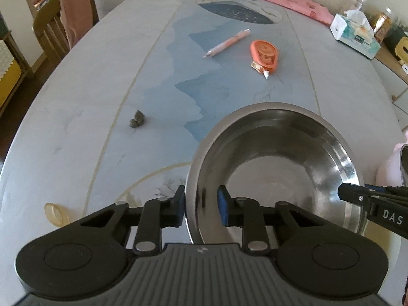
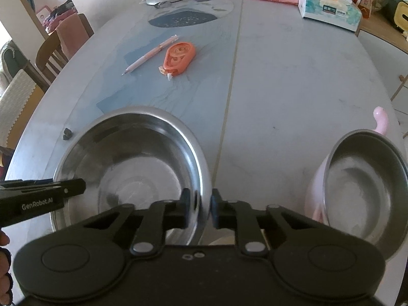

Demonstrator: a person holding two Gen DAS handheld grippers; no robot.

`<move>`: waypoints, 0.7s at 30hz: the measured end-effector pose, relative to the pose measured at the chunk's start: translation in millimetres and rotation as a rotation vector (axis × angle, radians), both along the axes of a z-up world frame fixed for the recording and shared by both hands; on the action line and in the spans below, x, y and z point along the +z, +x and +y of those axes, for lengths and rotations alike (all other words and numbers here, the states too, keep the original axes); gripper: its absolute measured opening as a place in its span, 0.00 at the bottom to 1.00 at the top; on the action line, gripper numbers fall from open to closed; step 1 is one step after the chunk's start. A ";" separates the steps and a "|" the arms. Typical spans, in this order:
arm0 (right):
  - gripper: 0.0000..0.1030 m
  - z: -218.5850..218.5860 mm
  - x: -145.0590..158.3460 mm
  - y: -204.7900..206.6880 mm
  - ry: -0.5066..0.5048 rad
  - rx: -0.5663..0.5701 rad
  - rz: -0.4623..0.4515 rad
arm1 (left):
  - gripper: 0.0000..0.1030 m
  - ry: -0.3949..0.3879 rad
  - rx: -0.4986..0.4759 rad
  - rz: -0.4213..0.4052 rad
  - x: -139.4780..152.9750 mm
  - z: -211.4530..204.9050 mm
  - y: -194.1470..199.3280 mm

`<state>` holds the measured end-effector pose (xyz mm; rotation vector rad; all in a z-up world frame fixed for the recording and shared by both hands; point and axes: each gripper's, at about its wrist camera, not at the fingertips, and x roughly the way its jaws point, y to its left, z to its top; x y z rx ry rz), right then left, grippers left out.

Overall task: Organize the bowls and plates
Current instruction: 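Lift the steel bowl with both grippers and carry it toward the pink plate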

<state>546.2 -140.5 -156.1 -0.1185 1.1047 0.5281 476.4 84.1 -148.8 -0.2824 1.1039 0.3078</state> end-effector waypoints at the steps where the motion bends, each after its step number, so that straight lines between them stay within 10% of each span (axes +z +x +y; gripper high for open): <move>1: 0.14 0.3 1.8 -1.3 0.001 -0.002 -0.003 | 0.22 -0.001 0.004 -0.004 1.7 1.0 -2.3; 21: 0.13 -4.1 60.6 -87.0 0.057 -0.005 -0.039 | 0.21 0.048 0.009 -0.077 66.8 -1.5 -93.8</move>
